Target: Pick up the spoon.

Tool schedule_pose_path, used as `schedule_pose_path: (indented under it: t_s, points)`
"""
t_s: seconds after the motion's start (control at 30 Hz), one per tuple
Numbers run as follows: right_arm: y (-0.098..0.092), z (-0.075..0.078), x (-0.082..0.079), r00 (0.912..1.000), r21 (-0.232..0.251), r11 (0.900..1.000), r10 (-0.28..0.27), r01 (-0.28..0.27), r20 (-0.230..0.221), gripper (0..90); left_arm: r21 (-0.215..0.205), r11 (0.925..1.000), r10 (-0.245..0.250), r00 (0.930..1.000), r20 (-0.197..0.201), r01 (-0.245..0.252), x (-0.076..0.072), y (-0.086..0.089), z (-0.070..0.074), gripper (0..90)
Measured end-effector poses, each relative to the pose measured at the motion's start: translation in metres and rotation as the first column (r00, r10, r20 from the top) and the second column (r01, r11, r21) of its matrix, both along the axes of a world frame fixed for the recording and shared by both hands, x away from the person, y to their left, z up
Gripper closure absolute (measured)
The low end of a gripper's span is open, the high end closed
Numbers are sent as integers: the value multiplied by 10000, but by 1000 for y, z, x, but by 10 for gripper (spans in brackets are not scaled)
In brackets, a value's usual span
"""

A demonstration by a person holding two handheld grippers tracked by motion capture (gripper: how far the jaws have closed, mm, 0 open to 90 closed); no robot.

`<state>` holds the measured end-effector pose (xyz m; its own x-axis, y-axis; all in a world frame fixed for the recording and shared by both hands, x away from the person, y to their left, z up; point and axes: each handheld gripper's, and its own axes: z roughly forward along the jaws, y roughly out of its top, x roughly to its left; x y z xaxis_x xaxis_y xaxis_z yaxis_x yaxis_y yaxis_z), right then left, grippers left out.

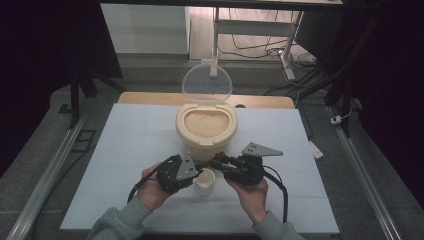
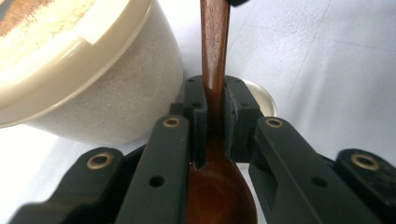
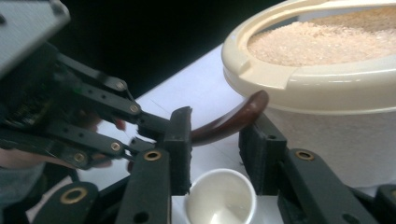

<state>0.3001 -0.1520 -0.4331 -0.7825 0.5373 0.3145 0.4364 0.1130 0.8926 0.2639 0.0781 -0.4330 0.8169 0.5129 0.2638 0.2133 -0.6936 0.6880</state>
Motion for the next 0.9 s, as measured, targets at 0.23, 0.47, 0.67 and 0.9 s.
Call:
schedule_pose_path:
  t_s: [0.23, 0.47, 0.67, 0.9]
  points:
    - [-4, -3, 3, 9987, 1215, 9919, 403, -361, -316, 767, 63, 10000, -51, 10000, 23, 51, 0, 0, 0, 800]
    - [-2, -1, 0, 9972, 1386, 9876, 751, -739, -36, 827, 88, 9999, -114, 9999, -5, 114, 0, -1, -2, 800]
    - [-2, -1, 1, 9959, 1602, 9829, 902, -907, 101, 830, -266, 9996, -63, 9999, -155, 59, 0, 3, 0, 769]
    - [-12, 1, 3, 9975, 1912, 9791, 652, -695, 290, 830, -1265, 9901, 528, 9967, -613, -603, 0, 26, -4, 478]
